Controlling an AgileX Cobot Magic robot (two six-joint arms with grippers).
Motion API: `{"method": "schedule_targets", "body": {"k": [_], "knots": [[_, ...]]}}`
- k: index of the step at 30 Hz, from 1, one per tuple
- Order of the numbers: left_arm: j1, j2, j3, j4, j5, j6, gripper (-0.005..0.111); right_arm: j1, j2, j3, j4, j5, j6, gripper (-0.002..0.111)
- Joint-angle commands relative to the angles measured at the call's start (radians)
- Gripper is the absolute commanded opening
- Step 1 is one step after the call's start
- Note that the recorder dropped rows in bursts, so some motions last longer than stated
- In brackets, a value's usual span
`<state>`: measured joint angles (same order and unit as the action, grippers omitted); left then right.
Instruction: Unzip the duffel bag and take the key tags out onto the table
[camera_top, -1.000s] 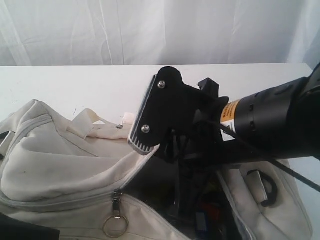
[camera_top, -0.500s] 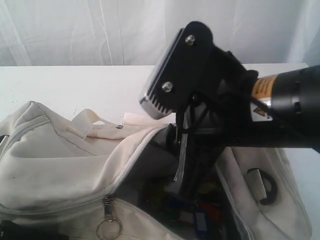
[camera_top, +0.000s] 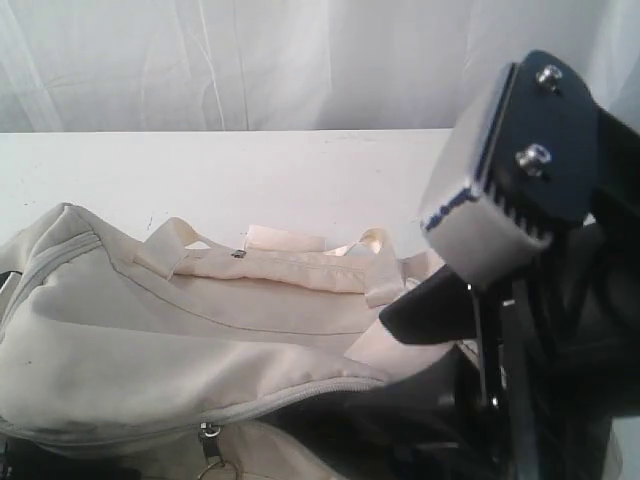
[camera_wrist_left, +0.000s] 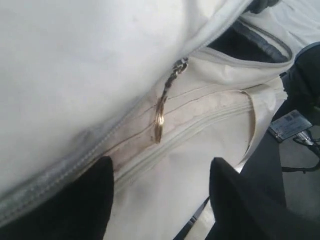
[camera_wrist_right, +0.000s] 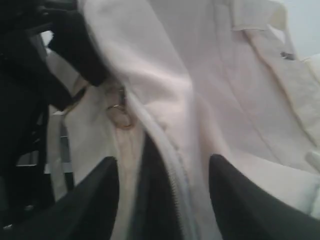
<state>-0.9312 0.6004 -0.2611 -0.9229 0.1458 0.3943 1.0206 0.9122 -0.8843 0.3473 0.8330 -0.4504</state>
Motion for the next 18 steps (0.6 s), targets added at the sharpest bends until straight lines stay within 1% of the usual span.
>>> {"method": "schedule_targets", "body": {"k": [1,6,9,12,14,18], "knots": [[0.000,0.014,0.008,-0.019,0.005,0.061,0.060,-0.005,0.014,0.002,0.130,0.035,-0.089,0.052],[0.000,0.030,0.008,-0.019,-0.006,0.084,0.060,-0.005,0.096,0.002,0.175,0.040,-0.098,0.052],[0.000,0.030,0.008,-0.019,-0.022,0.101,0.060,-0.005,0.198,0.002,0.175,0.040,-0.133,0.052],[0.000,0.030,0.008,-0.019,-0.015,0.108,0.060,-0.005,0.256,0.002,0.175,0.037,-0.133,0.052],[0.000,0.030,0.008,-0.024,0.016,0.134,0.057,-0.005,0.294,0.002,0.175,0.015,-0.133,0.052],[0.000,0.030,0.008,-0.123,0.028,0.158,0.056,-0.005,0.328,0.002,0.173,-0.070,-0.133,0.052]]}}
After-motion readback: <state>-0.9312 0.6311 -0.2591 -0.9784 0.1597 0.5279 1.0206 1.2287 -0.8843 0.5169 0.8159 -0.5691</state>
